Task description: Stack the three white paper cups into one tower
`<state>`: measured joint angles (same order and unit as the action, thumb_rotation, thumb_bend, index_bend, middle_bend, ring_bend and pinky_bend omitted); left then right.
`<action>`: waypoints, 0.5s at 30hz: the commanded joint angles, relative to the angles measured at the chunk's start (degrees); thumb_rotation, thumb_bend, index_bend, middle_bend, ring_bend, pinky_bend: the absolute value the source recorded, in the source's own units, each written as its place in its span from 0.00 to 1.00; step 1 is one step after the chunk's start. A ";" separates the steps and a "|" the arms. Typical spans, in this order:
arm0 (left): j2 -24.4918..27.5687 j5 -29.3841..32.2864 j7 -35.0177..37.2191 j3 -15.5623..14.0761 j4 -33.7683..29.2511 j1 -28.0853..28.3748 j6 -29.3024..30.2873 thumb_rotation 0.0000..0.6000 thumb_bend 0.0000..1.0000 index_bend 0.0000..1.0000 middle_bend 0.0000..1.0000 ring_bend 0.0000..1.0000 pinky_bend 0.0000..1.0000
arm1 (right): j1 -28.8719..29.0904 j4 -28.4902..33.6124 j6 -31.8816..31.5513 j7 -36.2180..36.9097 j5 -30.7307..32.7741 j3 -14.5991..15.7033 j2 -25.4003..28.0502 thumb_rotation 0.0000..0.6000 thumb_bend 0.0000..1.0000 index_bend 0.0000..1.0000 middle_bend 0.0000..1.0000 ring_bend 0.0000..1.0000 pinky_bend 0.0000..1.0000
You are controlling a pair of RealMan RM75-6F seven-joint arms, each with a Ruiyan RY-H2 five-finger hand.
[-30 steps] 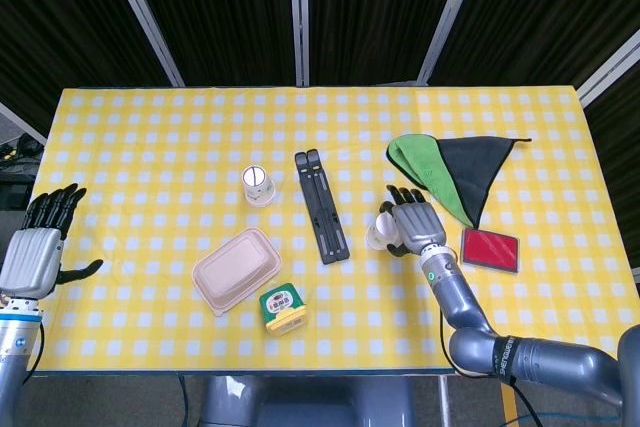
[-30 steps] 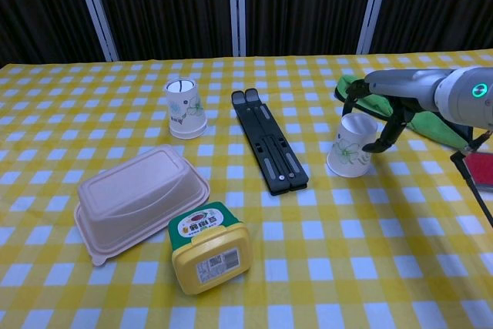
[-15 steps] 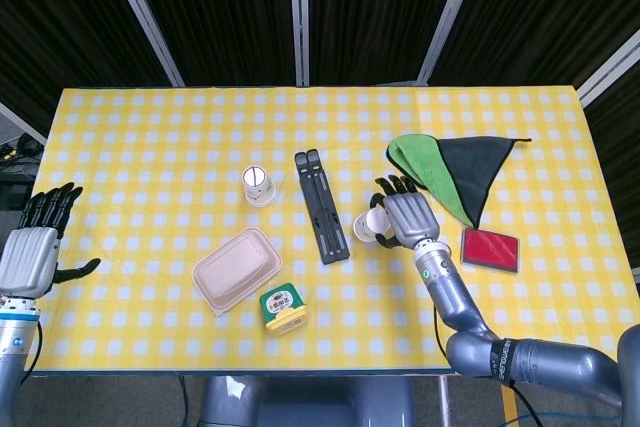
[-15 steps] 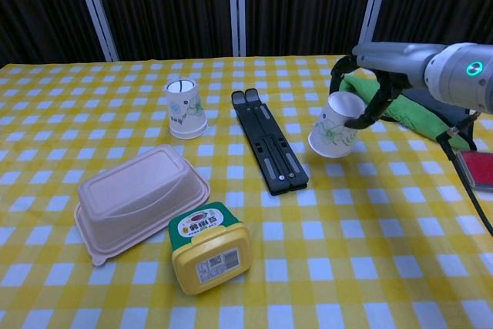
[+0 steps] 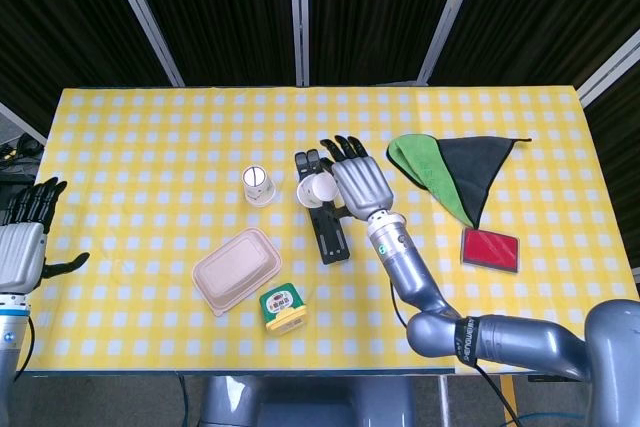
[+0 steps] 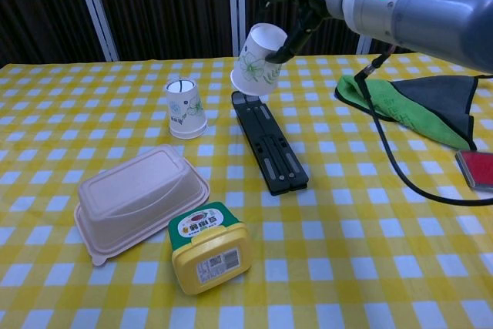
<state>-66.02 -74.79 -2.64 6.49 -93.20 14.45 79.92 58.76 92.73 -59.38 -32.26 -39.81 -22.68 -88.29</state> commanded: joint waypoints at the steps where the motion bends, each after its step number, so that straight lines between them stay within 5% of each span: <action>1: -0.03 -0.02 0.19 0.09 0.23 0.10 -0.44 1.00 0.14 0.00 0.00 0.00 0.00 | 2.04 -3.03 0.63 0.24 0.71 -1.17 -2.77 1.00 0.21 0.42 0.10 0.00 0.00; 15: 0.08 0.37 2.53 0.73 1.29 0.36 -2.66 1.00 0.14 0.00 0.00 0.00 0.00 | 8.74 -16.59 3.18 3.66 -0.75 -3.48 -11.87 1.00 0.21 0.44 0.11 0.00 0.00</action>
<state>-65.96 -74.49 -0.16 7.17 -91.96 14.79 77.32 66.53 77.40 -56.69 -29.19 -40.20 -25.67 -99.09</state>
